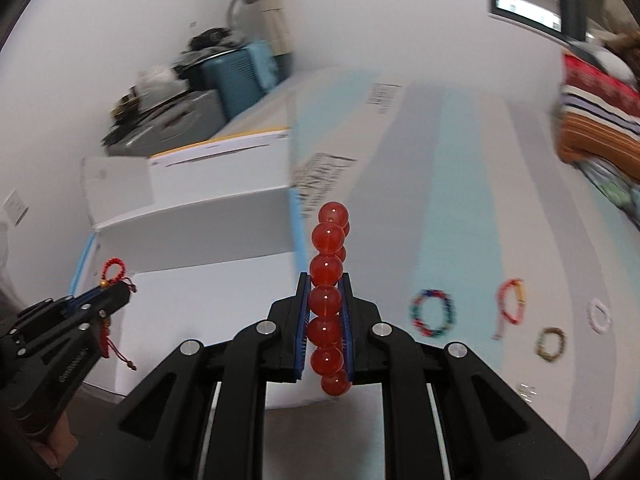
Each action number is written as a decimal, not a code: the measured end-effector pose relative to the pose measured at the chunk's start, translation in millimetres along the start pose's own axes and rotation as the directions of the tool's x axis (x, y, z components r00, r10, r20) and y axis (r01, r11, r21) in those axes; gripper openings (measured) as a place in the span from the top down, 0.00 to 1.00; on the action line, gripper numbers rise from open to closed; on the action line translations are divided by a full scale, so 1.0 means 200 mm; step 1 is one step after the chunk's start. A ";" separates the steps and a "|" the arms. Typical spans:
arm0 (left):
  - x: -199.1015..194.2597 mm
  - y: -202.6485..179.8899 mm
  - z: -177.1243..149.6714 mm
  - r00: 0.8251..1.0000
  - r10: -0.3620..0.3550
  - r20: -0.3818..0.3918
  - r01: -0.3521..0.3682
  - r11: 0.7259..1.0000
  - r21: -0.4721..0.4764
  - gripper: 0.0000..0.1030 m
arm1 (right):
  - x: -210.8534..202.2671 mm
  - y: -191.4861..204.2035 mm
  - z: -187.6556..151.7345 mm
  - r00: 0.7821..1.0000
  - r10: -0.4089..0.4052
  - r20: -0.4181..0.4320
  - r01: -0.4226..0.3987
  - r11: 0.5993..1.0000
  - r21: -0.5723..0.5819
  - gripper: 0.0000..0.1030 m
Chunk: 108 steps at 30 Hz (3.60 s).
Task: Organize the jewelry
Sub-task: 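Carry both bracelets into the white box and open both tools, then withdraw both tools from the box back over the bed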
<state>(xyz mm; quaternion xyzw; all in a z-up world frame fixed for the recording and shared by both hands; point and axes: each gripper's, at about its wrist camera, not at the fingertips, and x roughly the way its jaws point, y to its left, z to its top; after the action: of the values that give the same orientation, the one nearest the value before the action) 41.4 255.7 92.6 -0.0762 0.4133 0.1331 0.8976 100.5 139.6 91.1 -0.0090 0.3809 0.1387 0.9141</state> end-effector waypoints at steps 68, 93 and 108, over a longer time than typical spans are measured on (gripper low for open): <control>-0.07 0.05 -0.17 0.995 0.093 0.042 -0.091 0.994 -0.056 0.05 | 0.03 -0.01 -0.10 0.999 -0.029 0.014 0.028 0.999 0.044 0.07; 0.06 -1.05 -0.40 0.988 -0.144 -0.051 0.152 0.966 0.208 0.06 | -0.20 -1.22 -0.33 0.977 -0.206 -0.053 0.213 0.947 0.243 0.07; 0.37 -1.49 -0.70 0.965 -0.171 -0.200 0.227 0.924 0.306 0.06 | 0.09 -1.61 -0.56 0.965 -0.183 -0.187 0.233 0.926 0.298 0.07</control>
<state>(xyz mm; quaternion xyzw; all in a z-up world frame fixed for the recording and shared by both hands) 75.5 -49.1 -45.8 0.0208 0.4947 -0.0363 0.8681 118.6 -179.0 -29.7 0.0868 0.4652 -0.0233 0.8806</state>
